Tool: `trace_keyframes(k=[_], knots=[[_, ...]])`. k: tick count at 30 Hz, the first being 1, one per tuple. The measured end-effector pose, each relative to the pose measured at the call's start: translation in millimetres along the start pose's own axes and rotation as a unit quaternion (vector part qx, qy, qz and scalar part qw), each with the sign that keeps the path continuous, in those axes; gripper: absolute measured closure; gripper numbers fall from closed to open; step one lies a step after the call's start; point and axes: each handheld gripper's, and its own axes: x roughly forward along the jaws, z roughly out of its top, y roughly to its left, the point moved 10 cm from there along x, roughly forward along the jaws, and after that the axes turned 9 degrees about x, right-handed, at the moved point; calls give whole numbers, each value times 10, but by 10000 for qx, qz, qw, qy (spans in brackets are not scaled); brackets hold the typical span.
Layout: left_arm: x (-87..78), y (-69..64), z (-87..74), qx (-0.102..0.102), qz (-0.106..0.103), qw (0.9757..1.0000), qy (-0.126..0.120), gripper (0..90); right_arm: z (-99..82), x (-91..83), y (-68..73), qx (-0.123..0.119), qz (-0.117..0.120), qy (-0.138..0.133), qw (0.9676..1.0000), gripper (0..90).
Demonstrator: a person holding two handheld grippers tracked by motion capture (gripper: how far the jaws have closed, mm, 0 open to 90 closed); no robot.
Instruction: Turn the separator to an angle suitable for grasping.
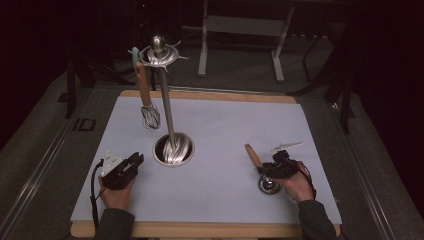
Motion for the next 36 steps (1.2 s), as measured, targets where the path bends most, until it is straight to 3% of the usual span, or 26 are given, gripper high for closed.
trace_keyframes(k=[9, 17, 27, 36], knots=[[0, -2, 1, -5, -8, 10000, -9, 747, -33, 58, 36, 126, 127, 335, 9993, 678], [1, -3, 0, -2, -12, 10000, -6, 747, -3, 126, 47, 408, 248, 696, 9964, 686], [3, -5, -4, 4, -6, 10000, 2, 746, 23, 135, 66, 464, 109, 1052, 9933, 702], [1, -5, -4, -2, -5, 10000, -7, 746, 53, 134, 115, 291, 1, 910, 9954, 708]])
